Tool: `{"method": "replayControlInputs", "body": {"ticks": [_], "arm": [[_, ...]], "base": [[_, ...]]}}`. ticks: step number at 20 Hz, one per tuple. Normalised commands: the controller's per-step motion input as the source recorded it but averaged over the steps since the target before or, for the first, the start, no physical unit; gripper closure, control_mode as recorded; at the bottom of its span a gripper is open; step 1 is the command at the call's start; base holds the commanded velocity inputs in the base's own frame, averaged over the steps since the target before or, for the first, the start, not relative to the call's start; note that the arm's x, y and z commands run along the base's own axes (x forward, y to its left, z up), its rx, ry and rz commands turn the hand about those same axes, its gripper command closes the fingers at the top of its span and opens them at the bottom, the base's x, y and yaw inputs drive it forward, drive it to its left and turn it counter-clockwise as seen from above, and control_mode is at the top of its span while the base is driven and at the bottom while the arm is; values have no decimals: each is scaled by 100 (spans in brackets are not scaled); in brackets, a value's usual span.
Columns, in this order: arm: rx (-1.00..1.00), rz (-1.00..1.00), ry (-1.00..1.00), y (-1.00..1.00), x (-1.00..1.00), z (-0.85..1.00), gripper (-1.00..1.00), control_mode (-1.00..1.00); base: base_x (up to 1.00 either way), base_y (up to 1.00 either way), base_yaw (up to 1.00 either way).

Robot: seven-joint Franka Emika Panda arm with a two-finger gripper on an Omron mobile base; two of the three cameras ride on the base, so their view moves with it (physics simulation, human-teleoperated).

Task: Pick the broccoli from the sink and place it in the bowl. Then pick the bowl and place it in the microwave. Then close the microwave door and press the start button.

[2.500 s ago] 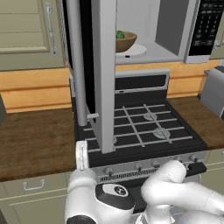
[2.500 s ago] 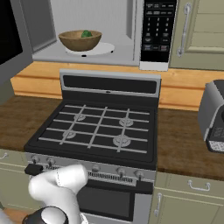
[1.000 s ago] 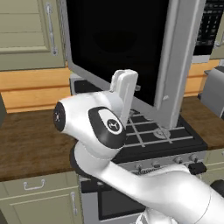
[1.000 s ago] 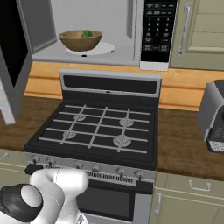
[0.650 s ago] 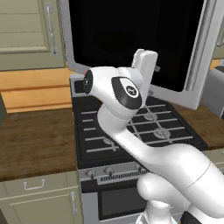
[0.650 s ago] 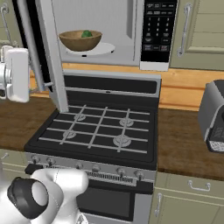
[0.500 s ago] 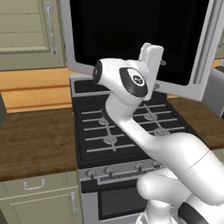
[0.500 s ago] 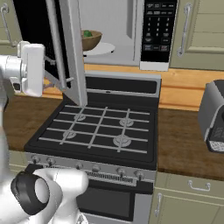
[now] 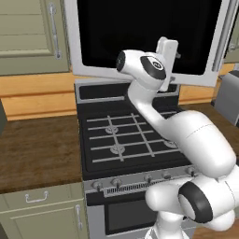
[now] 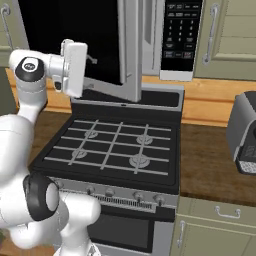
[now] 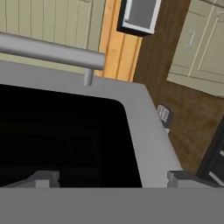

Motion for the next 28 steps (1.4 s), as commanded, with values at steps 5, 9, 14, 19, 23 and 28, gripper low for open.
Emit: {"method": "replayControlInputs", "body": {"ticks": [5,9,14,19,23,28], "arm": [[0,8,1,-9,100,0,-100,-100],[0,19,0,-7,95,0,-100,-100],[0,26,0,-5,44,0,-100,-100],[0,15,0,0,-15,5,-100,-100],[0,10,0,0,0,0,-100,-100],[4,14,-5,-13,-69,8,-100,-100]], "base": [[0,0,0],[0,0,0],[0,0,0],[0,0,0],[0,0,0],[0,0,0]]}}
